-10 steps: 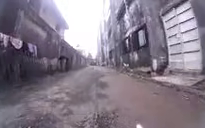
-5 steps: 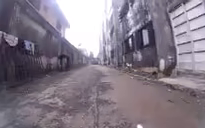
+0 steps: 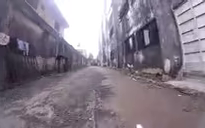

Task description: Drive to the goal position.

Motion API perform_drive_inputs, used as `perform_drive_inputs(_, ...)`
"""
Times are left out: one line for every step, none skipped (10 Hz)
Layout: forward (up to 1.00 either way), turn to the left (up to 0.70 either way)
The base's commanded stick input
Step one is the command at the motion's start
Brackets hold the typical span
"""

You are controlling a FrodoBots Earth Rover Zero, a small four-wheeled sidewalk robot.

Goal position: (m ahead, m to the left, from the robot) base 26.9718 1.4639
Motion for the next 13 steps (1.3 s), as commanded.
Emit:
perform_drive_inputs(0.7, 0.0)
perform_drive_inputs(0.7, 0.0)
perform_drive_inputs(0.7, 0.0)
perform_drive_inputs(0.7, 0.0)
perform_drive_inputs(0.7, 0.0)
perform_drive_inputs(0.7, 0.0)
perform_drive_inputs(0.7, 0.0)
perform_drive_inputs(0.7, 0.0)
perform_drive_inputs(0.7, 0.0)
perform_drive_inputs(0.7, 0.0)
perform_drive_inputs(0.7, 0.0)
perform_drive_inputs(0.7, 0.0)
perform_drive_inputs(0.7, 0.0)
